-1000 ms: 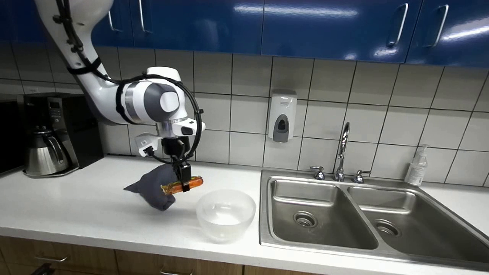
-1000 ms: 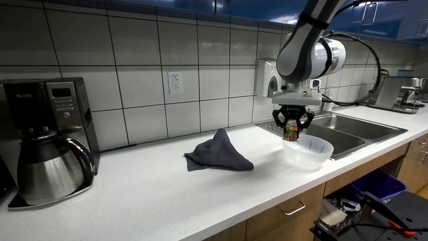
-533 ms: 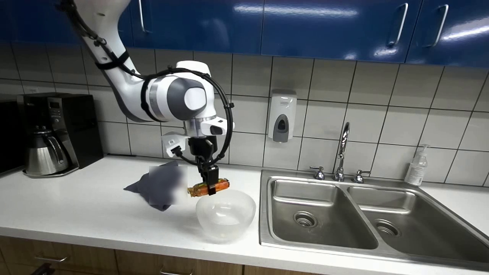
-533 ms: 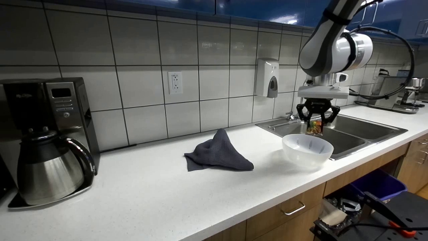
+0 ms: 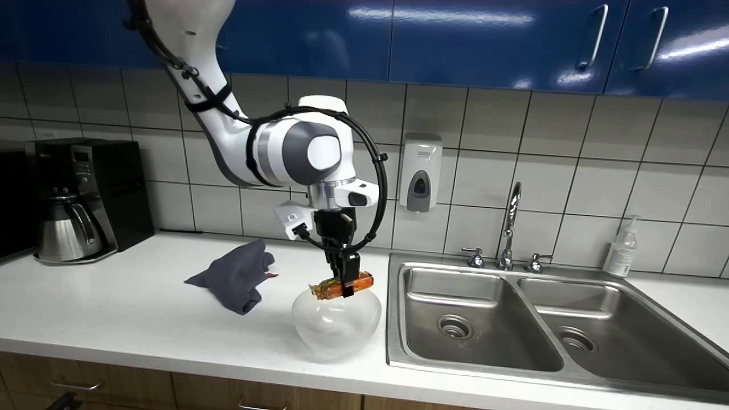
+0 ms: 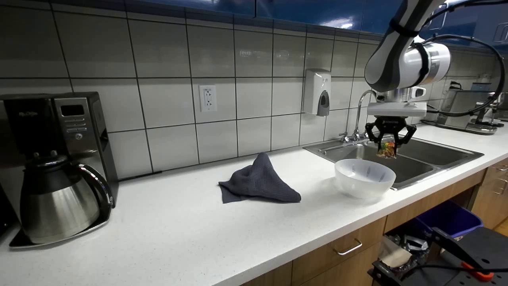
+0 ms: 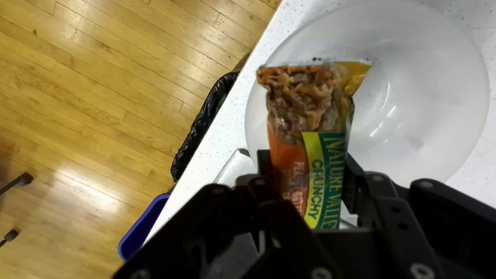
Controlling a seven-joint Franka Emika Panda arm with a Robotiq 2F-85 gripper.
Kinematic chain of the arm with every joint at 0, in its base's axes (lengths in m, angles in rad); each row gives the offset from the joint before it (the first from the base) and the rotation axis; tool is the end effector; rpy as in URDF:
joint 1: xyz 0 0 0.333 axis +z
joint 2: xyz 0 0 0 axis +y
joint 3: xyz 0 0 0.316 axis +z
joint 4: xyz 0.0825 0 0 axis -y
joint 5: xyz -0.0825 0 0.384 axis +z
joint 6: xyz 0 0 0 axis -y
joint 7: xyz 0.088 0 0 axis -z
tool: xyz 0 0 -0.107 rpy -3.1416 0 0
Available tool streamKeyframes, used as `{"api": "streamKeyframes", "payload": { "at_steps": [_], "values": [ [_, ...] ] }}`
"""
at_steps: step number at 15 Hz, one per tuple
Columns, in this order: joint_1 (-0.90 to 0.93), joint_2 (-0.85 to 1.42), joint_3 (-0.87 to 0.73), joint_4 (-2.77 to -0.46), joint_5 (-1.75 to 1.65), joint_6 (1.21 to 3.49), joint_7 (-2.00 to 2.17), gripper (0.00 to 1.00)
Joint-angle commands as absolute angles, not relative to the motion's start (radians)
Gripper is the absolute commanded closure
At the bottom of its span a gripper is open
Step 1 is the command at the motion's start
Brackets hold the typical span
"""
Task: Put the orange packet in the bowl.
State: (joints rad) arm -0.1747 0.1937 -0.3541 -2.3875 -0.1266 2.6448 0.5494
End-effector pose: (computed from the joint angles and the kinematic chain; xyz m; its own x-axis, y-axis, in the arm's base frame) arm 0.4419 -0.2571 0.2505 0.5729 -0.8101 0.1247 -0.8196 -0.5671 0.0813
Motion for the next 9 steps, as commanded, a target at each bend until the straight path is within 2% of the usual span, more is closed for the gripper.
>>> {"api": "streamKeyframes", "payload": {
  "at_steps": [1,9],
  "values": [
    [-0.19,0.304,-0.344,-2.273,-0.079,2.606,0.515,0.82],
    [-0.128,0.517,-0.368,-2.114,-0.086,2.612,0.555,0.82]
  ]
}}
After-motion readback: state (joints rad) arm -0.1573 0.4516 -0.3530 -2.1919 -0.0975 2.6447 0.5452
